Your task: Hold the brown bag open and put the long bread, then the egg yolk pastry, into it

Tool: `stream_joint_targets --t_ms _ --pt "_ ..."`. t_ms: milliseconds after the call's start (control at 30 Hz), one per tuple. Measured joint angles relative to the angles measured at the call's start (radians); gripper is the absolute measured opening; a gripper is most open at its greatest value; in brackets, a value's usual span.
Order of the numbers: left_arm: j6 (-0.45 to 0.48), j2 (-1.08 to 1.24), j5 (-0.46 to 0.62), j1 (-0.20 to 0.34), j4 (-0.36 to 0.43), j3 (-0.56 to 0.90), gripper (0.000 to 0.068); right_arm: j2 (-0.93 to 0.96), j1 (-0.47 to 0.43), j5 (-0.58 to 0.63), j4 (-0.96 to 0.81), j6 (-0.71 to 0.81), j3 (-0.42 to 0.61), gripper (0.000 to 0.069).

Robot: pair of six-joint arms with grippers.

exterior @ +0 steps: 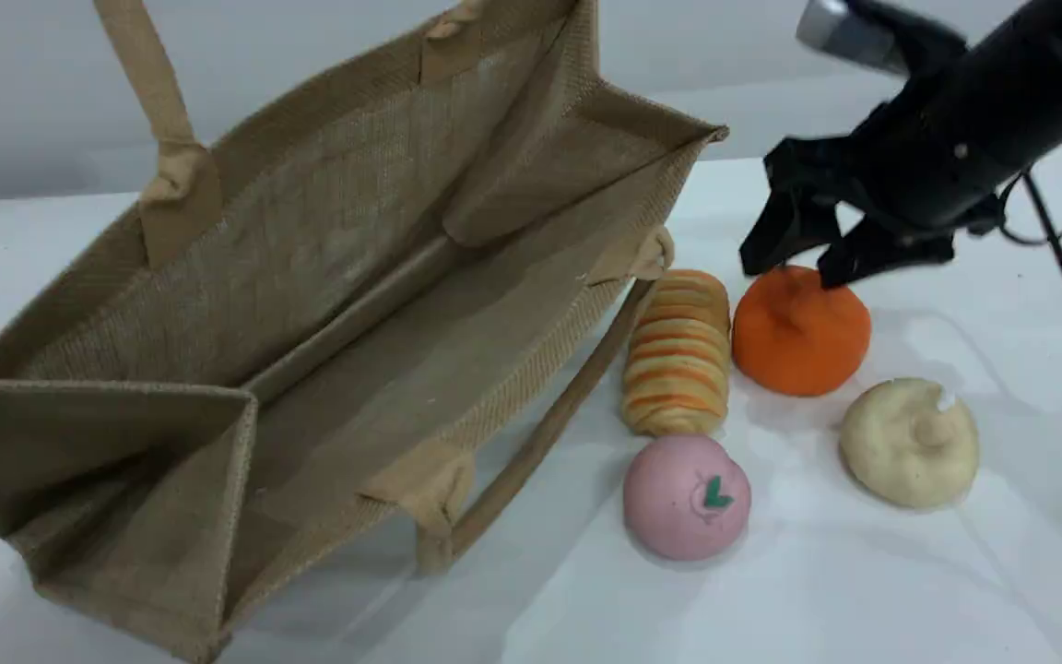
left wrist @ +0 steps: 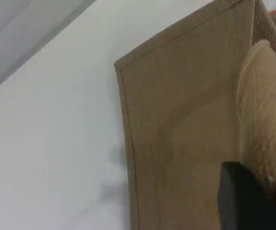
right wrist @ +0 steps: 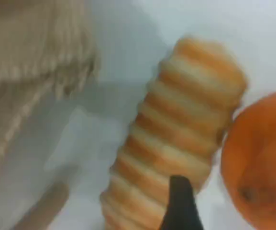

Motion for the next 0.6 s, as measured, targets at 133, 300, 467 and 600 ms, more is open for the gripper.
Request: stream_joint_targets --t_ms 133,300,467,600 --pt "0.007 0.000 0.000 0.000 0.001 0.000 0.0089 -0.049 0.000 0.043 -0.003 0.000 0.000 0.0449" --pt "0.016 0.000 0.000 0.000 0.042 0.000 0.0089 -0.090 0.002 0.194 -0.016 0.010 0.000 0.0442" --pt "-0.023 0.000 0.000 0.000 0.132 0.000 0.0089 -0.052 0.051 0.303 -0.014 0.010 0.045 0.0432" --pt "-0.018 0.000 -0.001 0.000 0.128 0.000 0.0089 -0.005 0.088 0.235 0.014 0.004 0.051 0.0428"
